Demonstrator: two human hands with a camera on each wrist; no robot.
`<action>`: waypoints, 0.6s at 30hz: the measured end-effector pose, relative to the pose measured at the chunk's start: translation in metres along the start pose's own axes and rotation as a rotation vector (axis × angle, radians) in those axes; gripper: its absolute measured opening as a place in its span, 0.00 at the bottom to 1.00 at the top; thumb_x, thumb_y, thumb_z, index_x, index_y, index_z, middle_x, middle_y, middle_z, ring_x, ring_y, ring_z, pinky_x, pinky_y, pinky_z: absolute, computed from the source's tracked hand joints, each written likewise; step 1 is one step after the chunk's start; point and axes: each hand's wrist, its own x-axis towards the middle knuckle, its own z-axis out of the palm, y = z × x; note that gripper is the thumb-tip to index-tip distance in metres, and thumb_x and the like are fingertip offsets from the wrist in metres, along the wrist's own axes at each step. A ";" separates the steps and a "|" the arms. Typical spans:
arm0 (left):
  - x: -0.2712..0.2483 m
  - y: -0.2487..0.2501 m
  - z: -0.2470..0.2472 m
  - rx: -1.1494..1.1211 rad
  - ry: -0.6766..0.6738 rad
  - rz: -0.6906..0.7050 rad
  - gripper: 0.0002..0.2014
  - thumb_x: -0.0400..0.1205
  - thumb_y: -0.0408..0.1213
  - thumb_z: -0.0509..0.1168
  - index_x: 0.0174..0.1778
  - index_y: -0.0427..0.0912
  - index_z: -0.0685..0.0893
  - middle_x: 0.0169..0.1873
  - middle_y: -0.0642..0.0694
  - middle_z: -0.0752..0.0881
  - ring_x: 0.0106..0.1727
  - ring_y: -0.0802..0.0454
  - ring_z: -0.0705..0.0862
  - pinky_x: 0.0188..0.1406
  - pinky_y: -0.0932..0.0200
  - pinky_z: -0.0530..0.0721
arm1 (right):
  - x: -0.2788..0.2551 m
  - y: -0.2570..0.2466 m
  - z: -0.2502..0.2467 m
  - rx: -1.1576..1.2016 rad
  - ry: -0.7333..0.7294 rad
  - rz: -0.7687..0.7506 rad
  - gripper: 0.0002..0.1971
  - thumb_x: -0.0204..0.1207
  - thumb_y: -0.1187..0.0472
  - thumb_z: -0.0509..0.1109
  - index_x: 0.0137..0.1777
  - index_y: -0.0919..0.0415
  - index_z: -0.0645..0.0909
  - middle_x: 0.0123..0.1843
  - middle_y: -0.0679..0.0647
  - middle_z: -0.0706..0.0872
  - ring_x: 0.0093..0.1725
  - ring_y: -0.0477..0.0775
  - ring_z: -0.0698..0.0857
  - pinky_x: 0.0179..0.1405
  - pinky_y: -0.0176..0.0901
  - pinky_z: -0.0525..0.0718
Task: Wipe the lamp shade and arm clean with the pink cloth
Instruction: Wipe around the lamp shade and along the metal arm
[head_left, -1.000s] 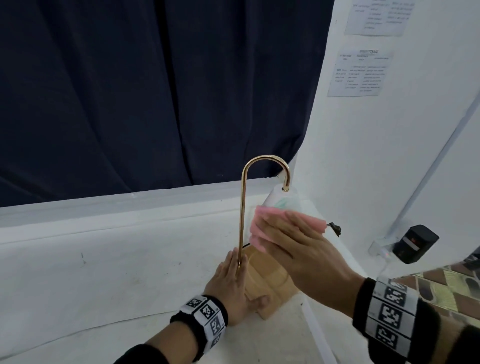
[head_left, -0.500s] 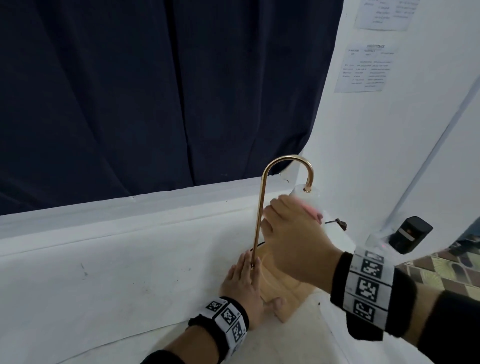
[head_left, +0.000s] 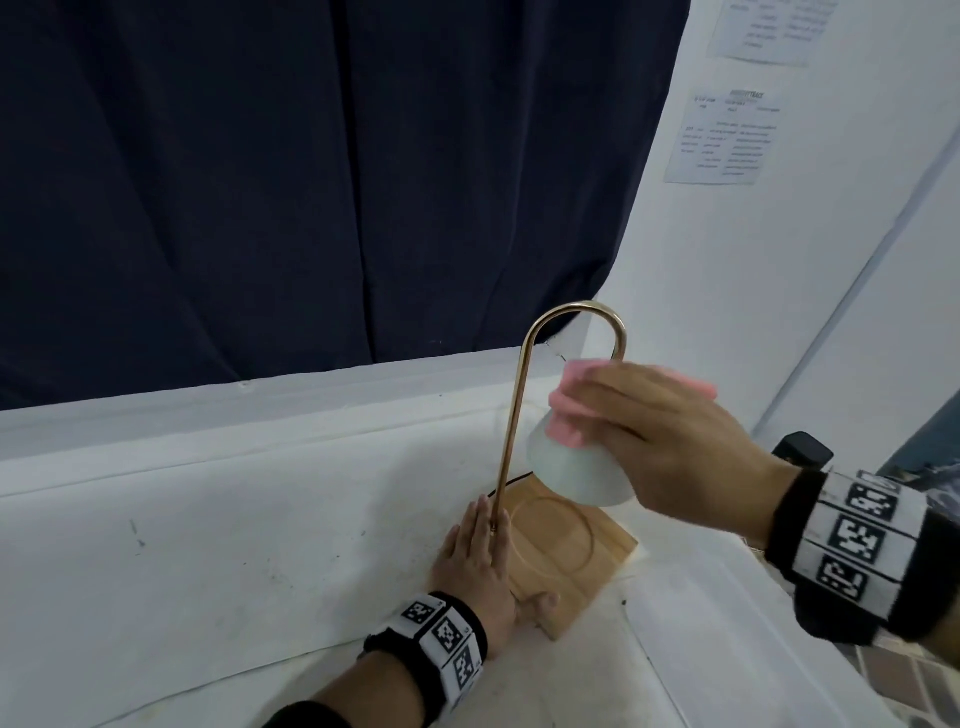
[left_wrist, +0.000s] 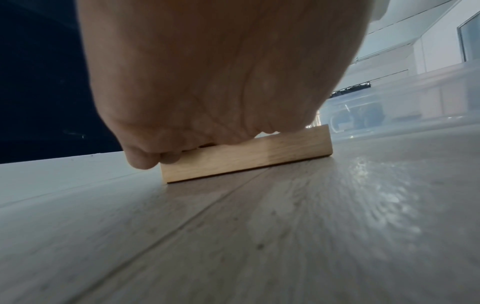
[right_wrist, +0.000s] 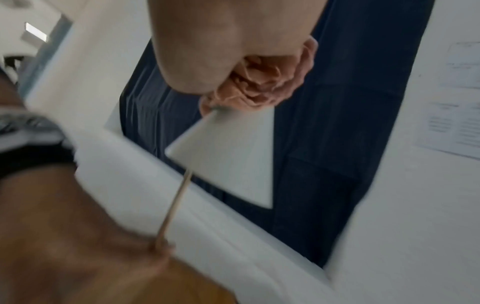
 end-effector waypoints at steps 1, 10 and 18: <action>0.000 0.001 -0.001 0.004 -0.002 -0.003 0.72 0.47 0.81 0.13 0.86 0.37 0.31 0.85 0.36 0.29 0.87 0.44 0.31 0.85 0.49 0.36 | 0.011 -0.001 0.000 -0.028 -0.002 0.063 0.14 0.81 0.67 0.67 0.63 0.63 0.89 0.67 0.61 0.88 0.71 0.65 0.83 0.75 0.57 0.80; -0.002 -0.002 -0.003 0.016 -0.023 0.002 0.69 0.51 0.82 0.17 0.85 0.38 0.29 0.85 0.37 0.28 0.87 0.44 0.31 0.86 0.48 0.37 | 0.013 -0.055 0.031 -0.123 -0.240 0.027 0.22 0.83 0.65 0.53 0.64 0.69 0.86 0.63 0.65 0.89 0.67 0.68 0.84 0.77 0.61 0.73; -0.002 -0.001 -0.001 0.014 -0.004 -0.008 0.66 0.58 0.82 0.24 0.85 0.38 0.30 0.86 0.37 0.29 0.87 0.44 0.31 0.84 0.49 0.36 | -0.018 -0.016 0.020 0.013 0.083 -0.117 0.18 0.84 0.68 0.67 0.73 0.62 0.81 0.74 0.59 0.85 0.80 0.62 0.78 0.81 0.55 0.75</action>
